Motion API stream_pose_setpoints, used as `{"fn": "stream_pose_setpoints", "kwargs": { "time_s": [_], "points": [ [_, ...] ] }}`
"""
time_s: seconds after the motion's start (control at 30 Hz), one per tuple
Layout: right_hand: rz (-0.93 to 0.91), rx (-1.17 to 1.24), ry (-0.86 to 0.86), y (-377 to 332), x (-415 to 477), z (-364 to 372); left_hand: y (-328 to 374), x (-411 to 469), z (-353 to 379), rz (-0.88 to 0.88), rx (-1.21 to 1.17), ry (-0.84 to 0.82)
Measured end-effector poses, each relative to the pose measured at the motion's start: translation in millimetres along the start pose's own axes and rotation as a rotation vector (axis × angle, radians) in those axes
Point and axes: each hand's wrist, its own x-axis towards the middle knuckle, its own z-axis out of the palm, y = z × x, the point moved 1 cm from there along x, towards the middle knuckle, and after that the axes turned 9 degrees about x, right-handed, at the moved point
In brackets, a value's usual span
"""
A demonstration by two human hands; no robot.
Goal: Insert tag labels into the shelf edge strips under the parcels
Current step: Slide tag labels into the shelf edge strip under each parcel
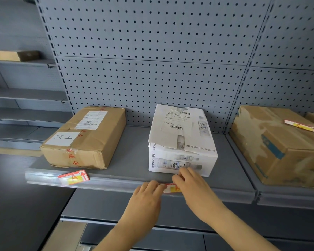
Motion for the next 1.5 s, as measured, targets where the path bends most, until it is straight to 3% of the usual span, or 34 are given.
{"fn": "stream_pose_setpoints", "kwargs": {
  "time_s": [0.3,0.47,0.67,0.93,1.2,1.5],
  "points": [
    [0.004,0.043,0.010,3.8,-5.7,1.6,-4.7,-0.8,1.1,0.017,0.055,-0.009],
    [0.016,0.051,0.159,12.5,-22.3,-34.5,6.1,23.1,0.4,0.096,0.014,0.088],
    [0.076,0.038,0.307,53.7,-60.2,-97.8,73.3,82.0,-26.1,0.220,-0.060,0.151],
    [0.290,0.156,0.429,166.9,-111.4,-169.0,160.2,157.8,-57.8,0.314,-0.114,0.218],
    [0.319,0.143,0.341,303.2,-110.3,-222.2,243.0,239.3,-64.9,0.200,-0.095,0.300],
    [0.389,0.196,0.221,360.8,-82.0,-215.7,267.6,277.8,-51.3,0.120,-0.059,0.227]
  ]
}}
